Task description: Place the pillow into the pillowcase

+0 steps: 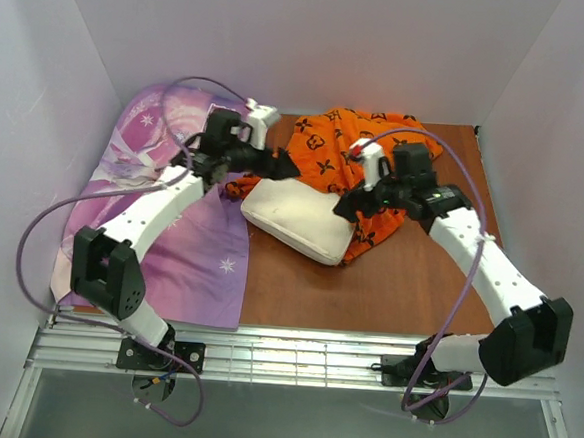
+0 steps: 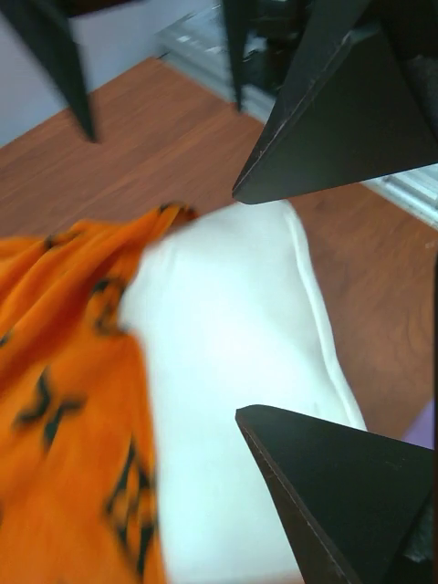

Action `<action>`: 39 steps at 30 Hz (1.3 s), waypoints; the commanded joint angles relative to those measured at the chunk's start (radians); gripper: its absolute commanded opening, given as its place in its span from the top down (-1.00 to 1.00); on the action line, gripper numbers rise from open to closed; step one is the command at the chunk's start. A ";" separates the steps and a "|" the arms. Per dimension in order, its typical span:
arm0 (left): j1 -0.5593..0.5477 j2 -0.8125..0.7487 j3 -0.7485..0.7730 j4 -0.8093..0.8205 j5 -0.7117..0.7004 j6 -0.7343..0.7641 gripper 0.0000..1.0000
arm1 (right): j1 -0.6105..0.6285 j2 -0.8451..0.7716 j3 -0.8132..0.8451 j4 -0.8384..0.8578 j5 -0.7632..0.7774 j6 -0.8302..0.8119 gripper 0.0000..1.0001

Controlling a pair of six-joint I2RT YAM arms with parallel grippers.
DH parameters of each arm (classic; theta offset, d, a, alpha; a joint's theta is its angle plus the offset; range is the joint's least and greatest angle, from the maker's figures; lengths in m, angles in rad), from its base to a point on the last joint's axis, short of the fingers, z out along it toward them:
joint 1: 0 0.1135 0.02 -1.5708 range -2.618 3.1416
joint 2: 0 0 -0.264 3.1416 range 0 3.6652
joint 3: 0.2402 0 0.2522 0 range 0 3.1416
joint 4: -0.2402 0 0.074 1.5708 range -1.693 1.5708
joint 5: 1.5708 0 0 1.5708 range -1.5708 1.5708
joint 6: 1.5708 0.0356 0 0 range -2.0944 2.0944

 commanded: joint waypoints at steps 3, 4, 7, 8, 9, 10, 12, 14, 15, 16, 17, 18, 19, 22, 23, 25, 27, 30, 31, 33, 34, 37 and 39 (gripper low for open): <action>0.266 0.062 0.019 -0.118 0.074 0.155 -0.74 | 0.323 0.219 0.143 0.000 0.300 -0.122 -0.97; 0.286 0.087 0.034 -0.131 0.068 0.171 -0.74 | 0.351 0.259 0.198 0.006 0.371 -0.131 -0.97; 0.342 0.141 0.051 -0.129 0.070 0.177 -0.75 | 0.422 0.422 0.334 0.003 0.485 -0.118 -0.97; 0.355 0.147 0.052 -0.122 0.065 0.176 -0.75 | 0.434 0.495 0.367 0.000 0.505 -0.112 -0.97; 0.360 0.158 0.054 -0.112 0.064 0.177 -0.75 | 0.453 0.526 0.400 0.000 0.516 -0.107 -0.97; 0.362 0.178 0.058 -0.112 0.045 0.186 -0.76 | 0.459 0.558 0.425 -0.002 0.533 -0.107 -0.97; 0.362 0.196 0.068 -0.103 0.039 0.191 -0.76 | 0.471 0.664 0.500 -0.021 0.565 -0.107 -0.97; 0.362 0.236 0.078 -0.088 0.016 0.222 -0.77 | 0.470 0.758 0.533 -0.055 0.616 -0.099 -0.97; 0.362 0.251 0.094 -0.085 0.012 0.244 -0.78 | 0.465 0.776 0.522 -0.052 0.634 -0.102 -0.97; 0.362 0.276 0.104 -0.083 0.008 0.252 -0.78 | 0.461 0.804 0.507 -0.052 0.639 -0.104 -0.97; 0.362 0.320 0.115 -0.082 0.007 0.257 -0.78 | 0.456 0.812 0.493 -0.052 0.633 -0.102 -0.97; 0.362 0.348 0.129 -0.079 0.005 0.258 -0.78 | 0.445 0.818 0.455 -0.052 0.622 -0.102 -0.86; 0.360 0.371 0.138 -0.076 0.007 0.263 -0.78 | 0.441 0.816 0.436 -0.051 0.598 -0.101 -0.76; 0.336 0.467 0.164 -0.088 -0.042 0.280 -0.80 | 0.416 0.780 0.376 -0.043 0.555 -0.079 -0.19; 0.320 0.490 0.164 -0.091 -0.050 0.281 -0.81 | 0.412 0.767 0.364 -0.038 0.552 -0.076 0.03; 0.308 0.527 0.154 -0.106 -0.047 0.281 -0.77 | 0.396 0.721 0.335 -0.020 0.550 -0.061 0.72; 0.291 0.546 0.146 -0.121 -0.012 0.289 -0.51 | 0.381 0.700 0.326 -0.006 0.555 -0.052 0.97; 0.282 0.520 0.144 -0.180 0.039 0.286 0.56 | 0.356 0.658 0.310 0.021 0.578 -0.035 0.97; 0.285 0.499 0.143 -0.210 0.065 0.280 0.78 | 0.349 0.632 0.307 0.050 0.608 -0.024 0.97; 0.291 0.433 0.152 -0.253 0.184 0.239 1.00 | 0.315 0.608 0.321 0.066 0.651 -0.017 0.97; 0.299 0.360 0.163 -0.307 0.235 0.220 1.00 | 0.300 0.591 0.350 0.075 0.662 -0.007 0.97; 0.305 0.279 0.320 -0.542 0.423 0.203 1.00 | 0.215 0.568 0.411 0.095 0.700 0.005 0.97; 0.313 0.218 0.387 -0.624 0.520 0.208 1.00 | 0.171 0.556 0.445 0.121 0.740 0.007 0.97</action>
